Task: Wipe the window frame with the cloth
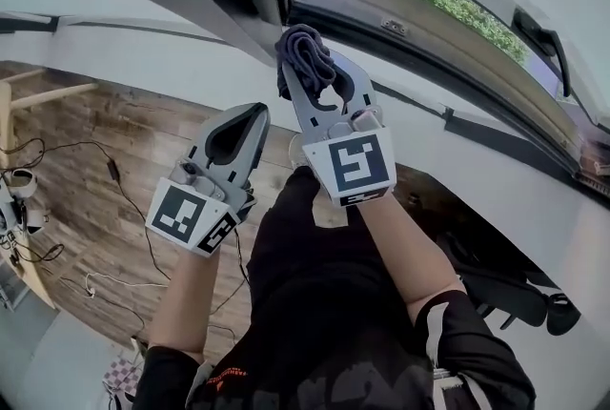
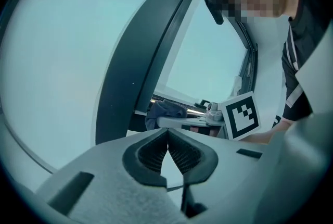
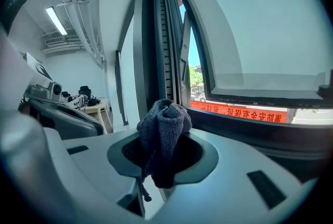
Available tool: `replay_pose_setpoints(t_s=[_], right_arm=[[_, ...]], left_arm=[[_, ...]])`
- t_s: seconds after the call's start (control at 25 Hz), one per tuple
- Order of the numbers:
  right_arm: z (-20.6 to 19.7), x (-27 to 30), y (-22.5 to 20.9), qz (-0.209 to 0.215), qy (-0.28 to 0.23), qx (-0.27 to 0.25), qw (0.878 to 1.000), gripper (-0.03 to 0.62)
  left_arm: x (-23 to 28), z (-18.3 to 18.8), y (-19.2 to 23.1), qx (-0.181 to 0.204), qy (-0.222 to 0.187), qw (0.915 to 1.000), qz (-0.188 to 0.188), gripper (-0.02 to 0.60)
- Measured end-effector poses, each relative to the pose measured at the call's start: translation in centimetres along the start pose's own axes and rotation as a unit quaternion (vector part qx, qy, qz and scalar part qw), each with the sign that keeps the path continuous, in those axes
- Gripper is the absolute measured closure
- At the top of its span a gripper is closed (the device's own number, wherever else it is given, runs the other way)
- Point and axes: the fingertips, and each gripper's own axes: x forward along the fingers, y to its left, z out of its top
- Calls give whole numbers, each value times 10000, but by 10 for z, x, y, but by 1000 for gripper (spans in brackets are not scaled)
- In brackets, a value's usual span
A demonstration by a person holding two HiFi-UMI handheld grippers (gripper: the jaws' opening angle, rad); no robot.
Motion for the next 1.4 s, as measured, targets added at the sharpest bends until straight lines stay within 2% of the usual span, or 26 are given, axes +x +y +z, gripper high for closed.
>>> replay_pose_setpoints(t_s=[0.28,0.56,1.4], right_arm=[[-7,21,4,29,123,1,9999,488],[-13,11,-13,-108,138,42,9998,488],[-34,-77,-90,-658,188,290,9972,488]], left_arm=[[-3,-5,16,-84,56,9999,65,561],[8,-10,9,-58,140,9999,-27,561],[75,-6,-87,276,375,9959,-775,561]])
